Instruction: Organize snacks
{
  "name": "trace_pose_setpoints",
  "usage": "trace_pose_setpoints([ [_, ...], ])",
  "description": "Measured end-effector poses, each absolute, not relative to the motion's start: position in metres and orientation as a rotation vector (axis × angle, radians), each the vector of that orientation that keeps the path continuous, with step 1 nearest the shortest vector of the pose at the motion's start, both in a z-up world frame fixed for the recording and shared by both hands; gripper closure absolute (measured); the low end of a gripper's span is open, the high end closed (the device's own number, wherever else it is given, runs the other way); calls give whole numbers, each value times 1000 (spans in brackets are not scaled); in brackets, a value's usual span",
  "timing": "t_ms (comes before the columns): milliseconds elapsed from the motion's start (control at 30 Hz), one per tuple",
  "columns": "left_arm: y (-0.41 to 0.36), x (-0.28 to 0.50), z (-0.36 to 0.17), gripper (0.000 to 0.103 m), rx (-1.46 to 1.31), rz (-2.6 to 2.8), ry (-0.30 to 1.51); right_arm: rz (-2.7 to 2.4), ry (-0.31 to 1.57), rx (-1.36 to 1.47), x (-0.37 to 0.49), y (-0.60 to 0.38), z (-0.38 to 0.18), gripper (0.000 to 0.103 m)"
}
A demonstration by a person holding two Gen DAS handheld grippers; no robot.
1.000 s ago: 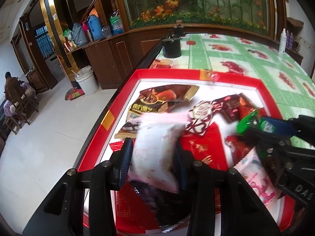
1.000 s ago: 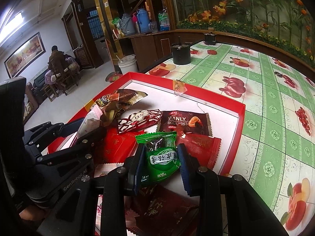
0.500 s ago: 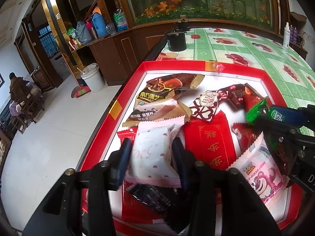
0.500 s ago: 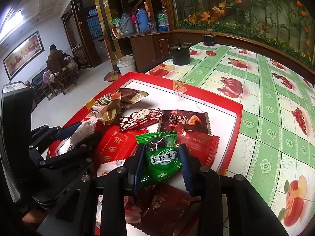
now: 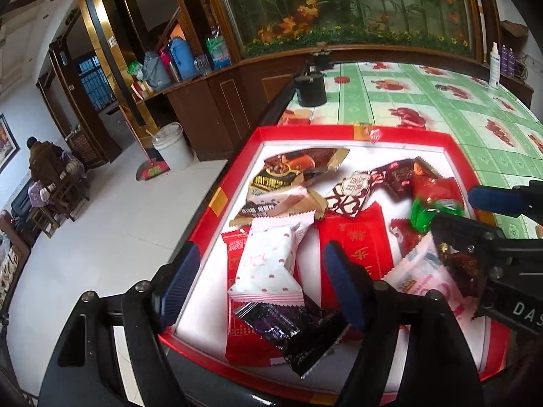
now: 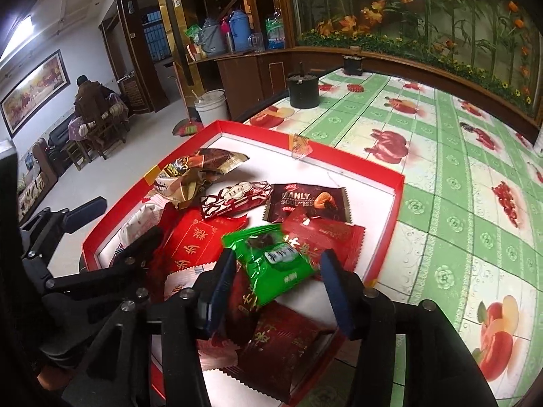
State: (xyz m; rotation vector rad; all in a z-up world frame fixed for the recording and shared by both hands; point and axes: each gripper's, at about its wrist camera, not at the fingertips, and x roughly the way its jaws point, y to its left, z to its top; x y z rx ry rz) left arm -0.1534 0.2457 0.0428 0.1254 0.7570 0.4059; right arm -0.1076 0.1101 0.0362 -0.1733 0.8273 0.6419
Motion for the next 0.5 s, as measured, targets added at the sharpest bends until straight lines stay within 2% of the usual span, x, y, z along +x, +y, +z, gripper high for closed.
trace_pose_setpoints([
  [333, 235, -171, 80, 27, 127, 438, 661, 615, 744, -217, -121, 97, 55, 47],
  [400, 233, -175, 89, 19, 128, 446, 632, 616, 732, -220, -123, 93, 59, 44],
  [433, 232, -178, 94, 18, 126, 448, 613, 617, 726, -219, -123, 91, 61, 39],
  [500, 230, -184, 102, 18, 120, 457, 581, 616, 710, -218, -125, 86, 65, 37],
])
